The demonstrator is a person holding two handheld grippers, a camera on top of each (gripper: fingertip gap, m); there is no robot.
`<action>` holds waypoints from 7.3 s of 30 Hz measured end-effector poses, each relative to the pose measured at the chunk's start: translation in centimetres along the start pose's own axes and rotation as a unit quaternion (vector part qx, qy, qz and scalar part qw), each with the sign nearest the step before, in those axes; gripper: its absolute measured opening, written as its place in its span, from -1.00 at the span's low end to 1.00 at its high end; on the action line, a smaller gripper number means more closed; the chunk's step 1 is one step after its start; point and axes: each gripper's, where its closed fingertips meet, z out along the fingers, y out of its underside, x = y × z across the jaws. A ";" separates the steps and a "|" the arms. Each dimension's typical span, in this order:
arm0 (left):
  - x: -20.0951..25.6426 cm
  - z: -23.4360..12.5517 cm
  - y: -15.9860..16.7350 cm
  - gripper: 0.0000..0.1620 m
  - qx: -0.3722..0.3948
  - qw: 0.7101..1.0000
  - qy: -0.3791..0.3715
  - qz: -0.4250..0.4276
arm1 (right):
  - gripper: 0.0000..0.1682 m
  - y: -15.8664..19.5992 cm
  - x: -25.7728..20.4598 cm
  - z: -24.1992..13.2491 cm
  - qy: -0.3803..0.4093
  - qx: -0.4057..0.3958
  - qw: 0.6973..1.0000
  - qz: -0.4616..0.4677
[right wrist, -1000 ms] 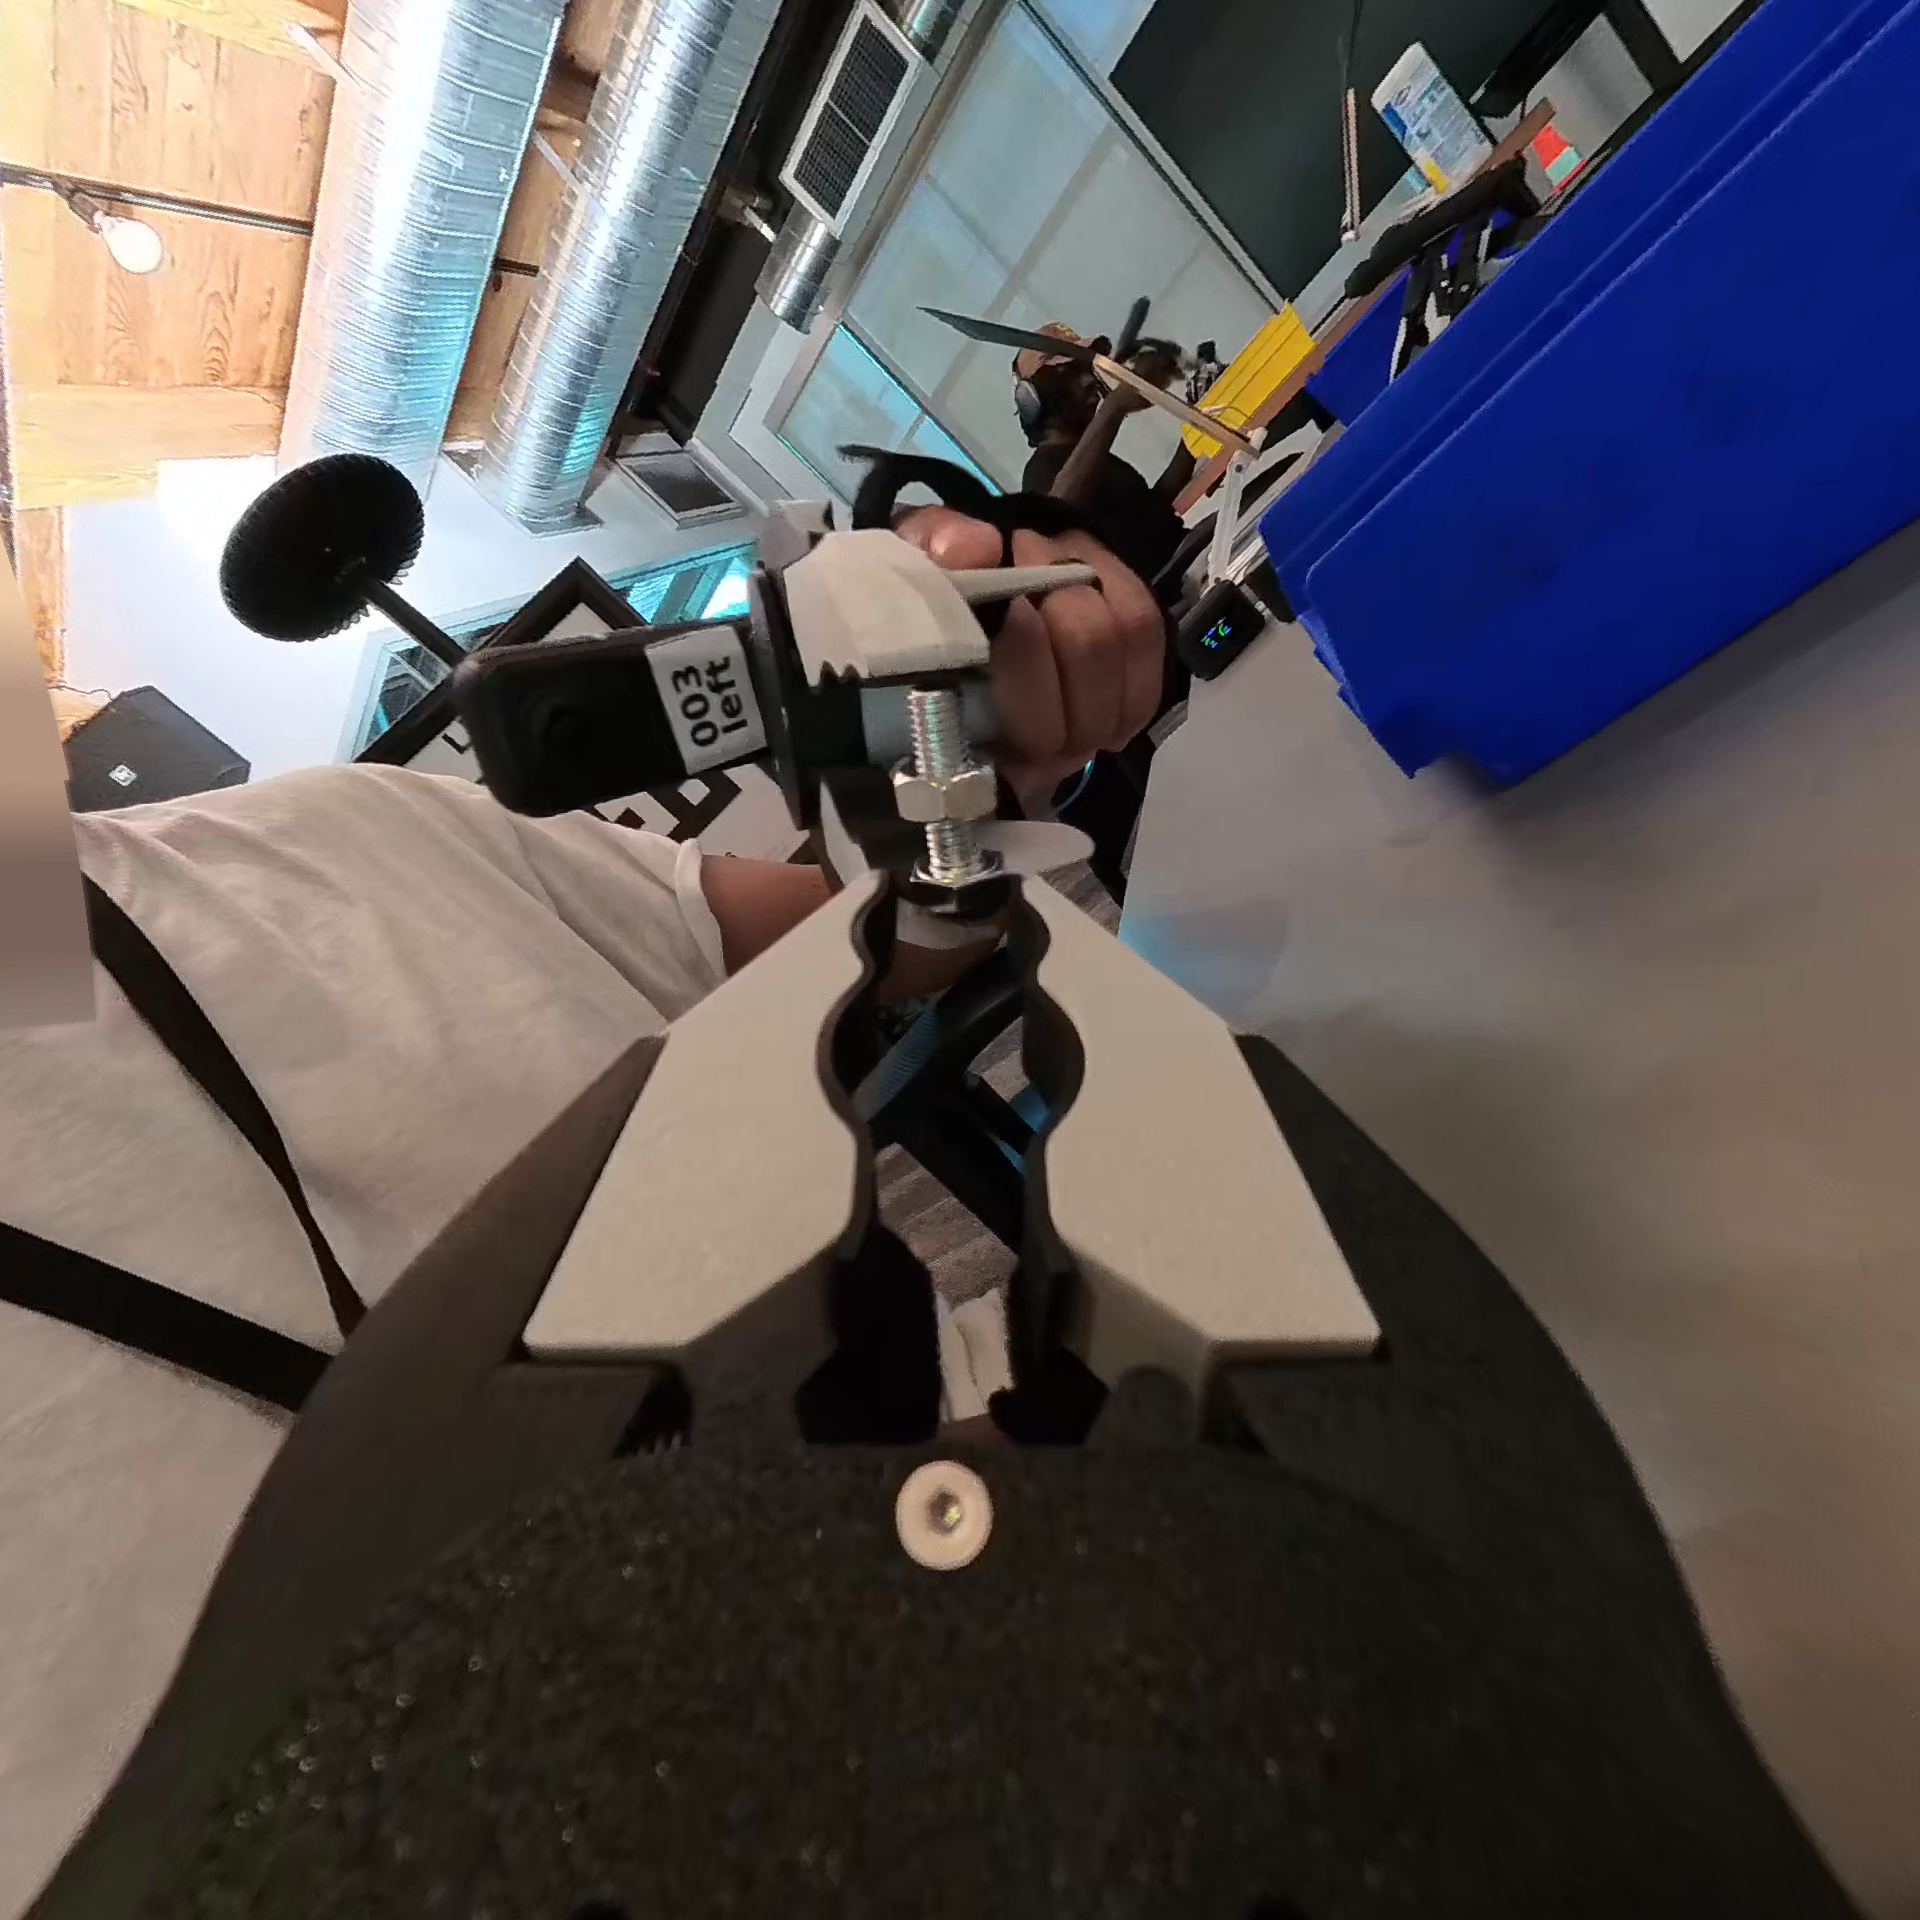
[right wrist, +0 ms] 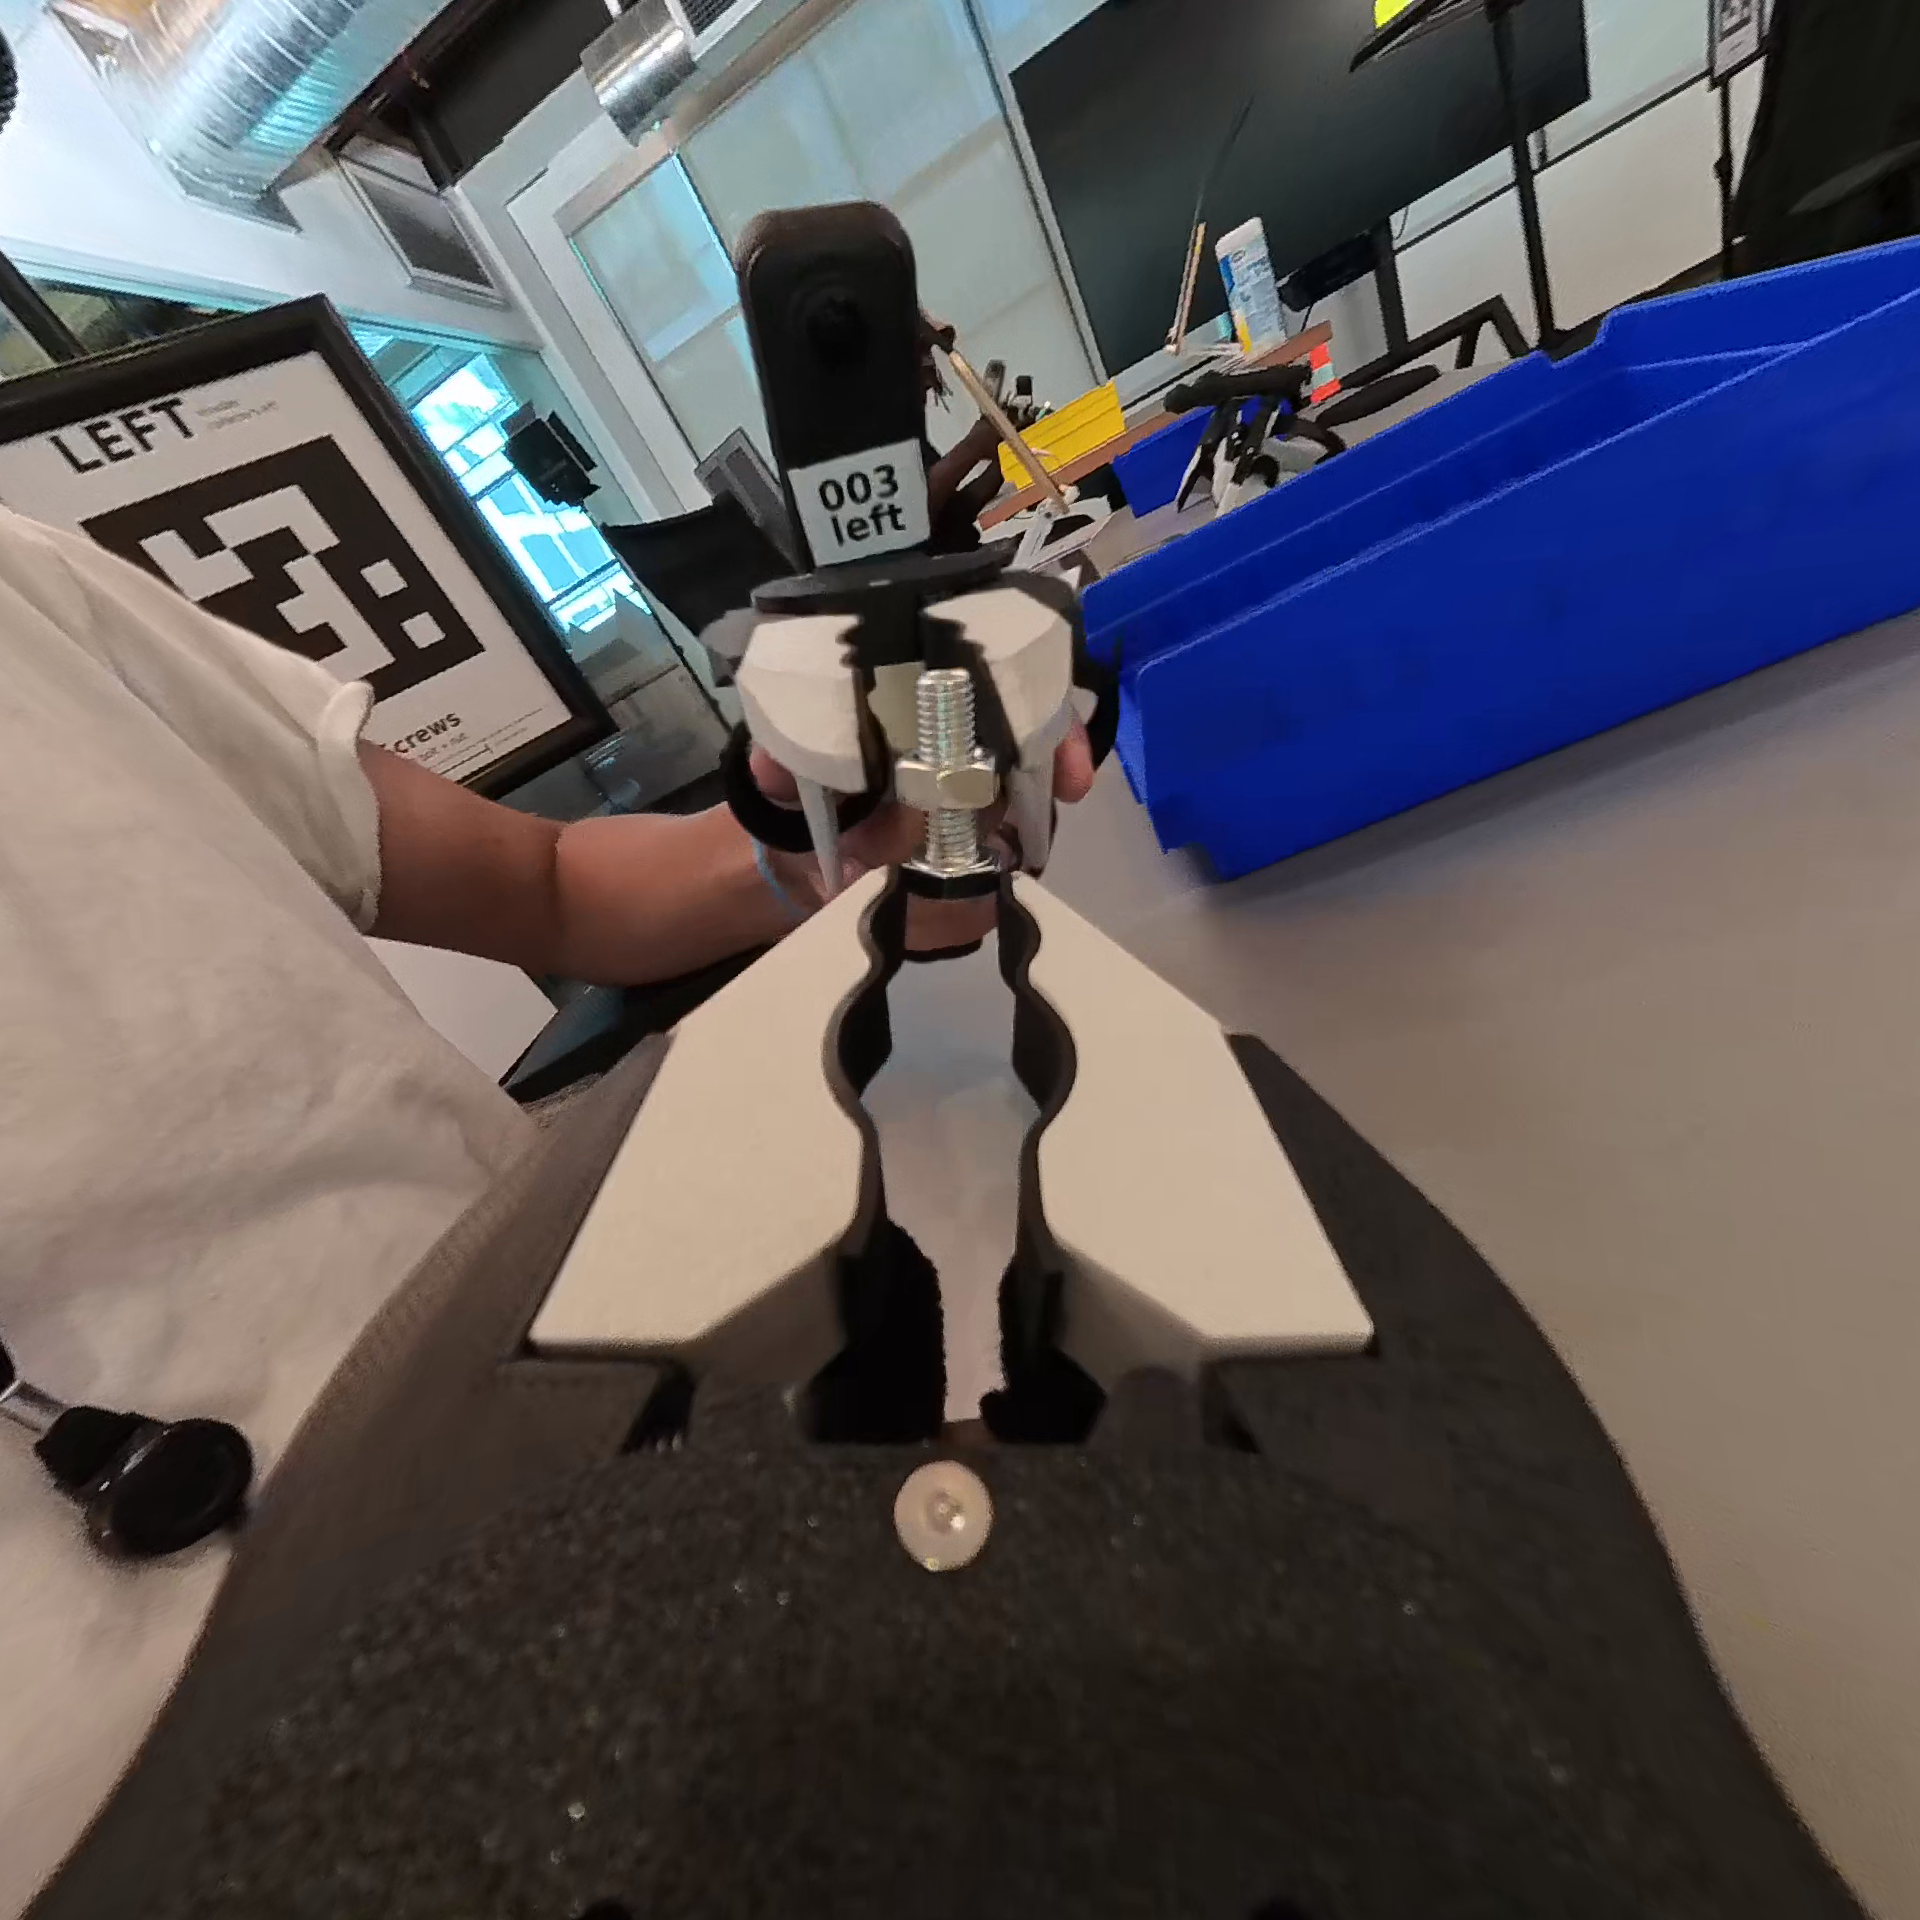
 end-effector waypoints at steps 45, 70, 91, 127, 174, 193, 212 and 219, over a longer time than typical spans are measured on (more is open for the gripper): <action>-0.6 0.3 -0.7 -0.65 0.047 0.998 -0.030 -0.033 | -0.80 -1.4 2.9 -1.5 0.086 0.049 0.995 0.000; -0.3 1.4 -1.5 -0.23 0.088 0.994 -0.062 -0.022 | -0.80 -1.8 2.3 0.0 0.077 0.070 0.995 0.004; 0.1 1.3 -1.6 -0.21 0.073 0.996 -0.047 0.001 | -0.80 -2.2 2.1 -0.1 0.078 0.080 0.994 0.000; 0.0 0.7 -1.8 -0.22 0.074 0.996 -0.040 0.008 | -0.80 -1.7 2.1 0.1 0.084 0.068 0.994 0.005; -0.2 1.2 -1.4 -0.17 0.067 0.995 -0.067 0.031 | -0.80 -0.9 1.9 1.4 0.088 0.043 0.995 -0.005; 0.1 0.9 -1.6 -0.17 0.063 0.990 -0.088 0.086 | -0.80 -1.4 2.4 0.1 0.106 0.057 0.993 -0.010; -0.5 0.3 -1.8 -0.25 0.078 0.993 -0.079 0.047 | -0.80 -2.0 2.8 -0.9 0.120 0.063 0.991 -0.013; -0.1 1.1 -1.1 -0.21 0.060 0.995 -0.063 0.045 | -0.80 0.4 1.1 1.9 0.097 -0.005 0.994 -0.055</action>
